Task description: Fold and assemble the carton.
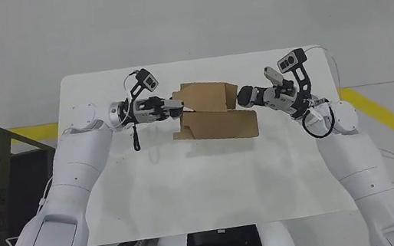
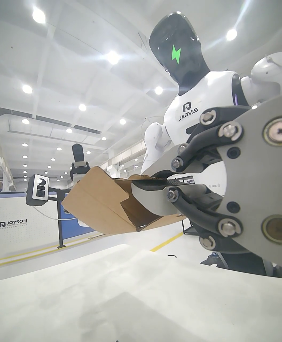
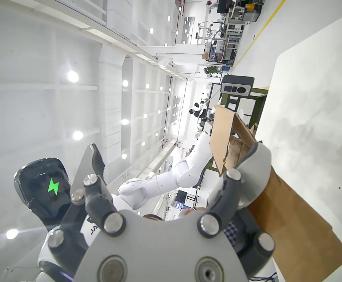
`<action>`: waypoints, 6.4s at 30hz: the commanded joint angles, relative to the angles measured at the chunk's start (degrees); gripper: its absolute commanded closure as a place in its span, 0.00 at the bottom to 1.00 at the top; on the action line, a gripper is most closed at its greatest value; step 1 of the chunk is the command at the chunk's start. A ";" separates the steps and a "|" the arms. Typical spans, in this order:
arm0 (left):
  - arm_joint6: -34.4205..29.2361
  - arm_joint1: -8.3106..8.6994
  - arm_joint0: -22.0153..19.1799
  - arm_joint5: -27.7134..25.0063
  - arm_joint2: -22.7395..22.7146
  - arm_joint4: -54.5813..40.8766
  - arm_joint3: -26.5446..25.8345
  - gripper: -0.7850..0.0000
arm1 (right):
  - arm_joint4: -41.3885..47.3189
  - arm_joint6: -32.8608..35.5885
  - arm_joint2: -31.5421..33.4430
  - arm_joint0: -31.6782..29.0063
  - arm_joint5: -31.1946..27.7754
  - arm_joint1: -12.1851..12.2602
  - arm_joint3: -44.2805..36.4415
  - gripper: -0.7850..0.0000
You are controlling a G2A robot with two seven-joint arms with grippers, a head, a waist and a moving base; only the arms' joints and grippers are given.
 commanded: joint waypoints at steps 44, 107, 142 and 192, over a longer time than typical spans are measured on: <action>-0.06 0.72 0.13 0.46 4.89 -3.96 -2.09 1.00 | 3.75 9.39 -4.54 3.43 -3.89 -0.68 5.47 0.00; 0.63 1.13 -0.72 -0.63 4.46 -5.88 -2.11 0.00 | -5.42 5.41 -7.13 3.78 -4.74 -0.55 6.34 1.00; 12.19 2.67 -1.56 -12.22 1.24 5.65 -3.78 0.00 | -15.88 0.04 -3.18 4.27 5.57 1.80 1.03 1.00; -0.06 2.28 0.88 12.21 2.80 -4.41 -6.47 0.00 | -21.65 -18.70 -5.24 3.37 3.94 1.34 1.38 1.00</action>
